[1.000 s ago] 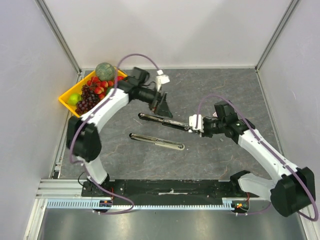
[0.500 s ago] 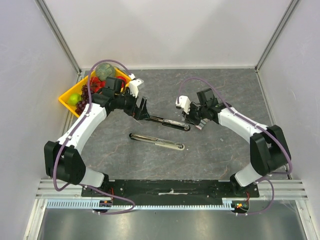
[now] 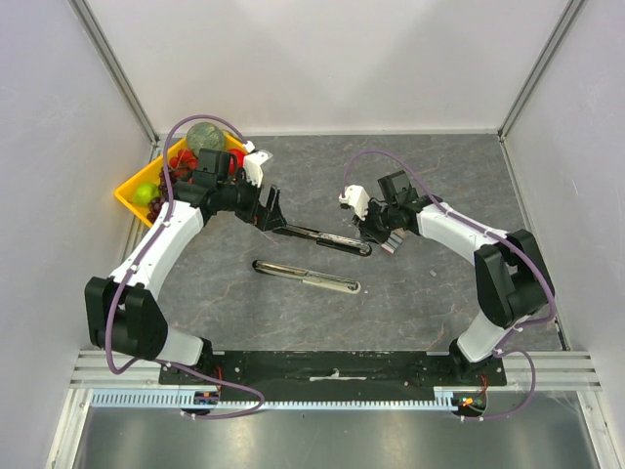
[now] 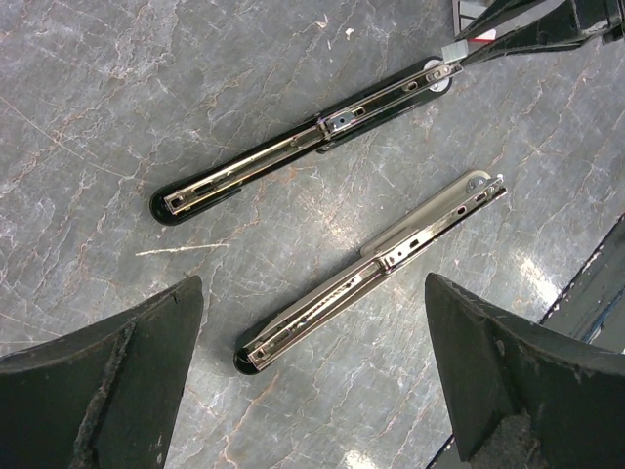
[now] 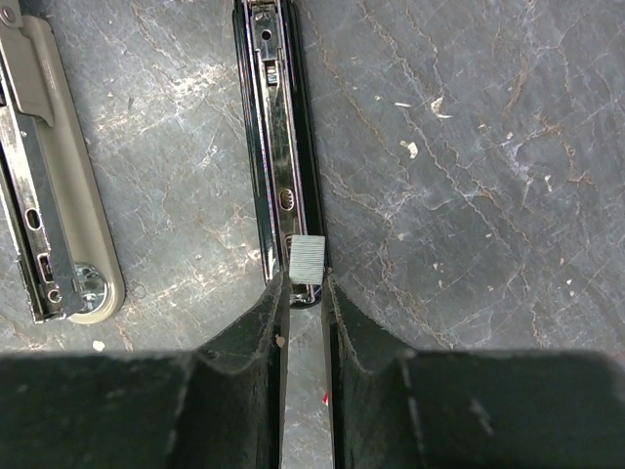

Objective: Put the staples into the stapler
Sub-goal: Install the staple into the stapler.

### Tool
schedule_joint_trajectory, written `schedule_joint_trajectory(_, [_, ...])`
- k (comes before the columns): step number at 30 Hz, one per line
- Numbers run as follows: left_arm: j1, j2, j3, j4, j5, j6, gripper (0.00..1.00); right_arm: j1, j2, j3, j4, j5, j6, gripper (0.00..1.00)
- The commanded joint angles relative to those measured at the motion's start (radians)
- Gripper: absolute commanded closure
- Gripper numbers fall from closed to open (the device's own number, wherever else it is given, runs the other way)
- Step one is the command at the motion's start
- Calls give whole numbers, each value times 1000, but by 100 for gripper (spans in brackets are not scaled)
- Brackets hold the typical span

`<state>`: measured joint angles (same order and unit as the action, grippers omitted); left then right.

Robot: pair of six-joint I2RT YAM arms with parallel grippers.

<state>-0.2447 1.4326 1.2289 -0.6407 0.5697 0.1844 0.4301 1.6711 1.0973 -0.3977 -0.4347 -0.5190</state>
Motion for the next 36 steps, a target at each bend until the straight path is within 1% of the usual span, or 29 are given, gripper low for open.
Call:
schedule_joint_trajectory(1, [7,-23,1,18,21,35,0,4,-1,36,-33,4,22,76])
schedule_joint_trajectory(7, [7,-21,0,18,21,32,0,4,19,41,-69,-9,20,76])
schedule_joint_trajectory(36, [10,-11,3,15,29,27,0,1,50,53,-61,44,5,77])
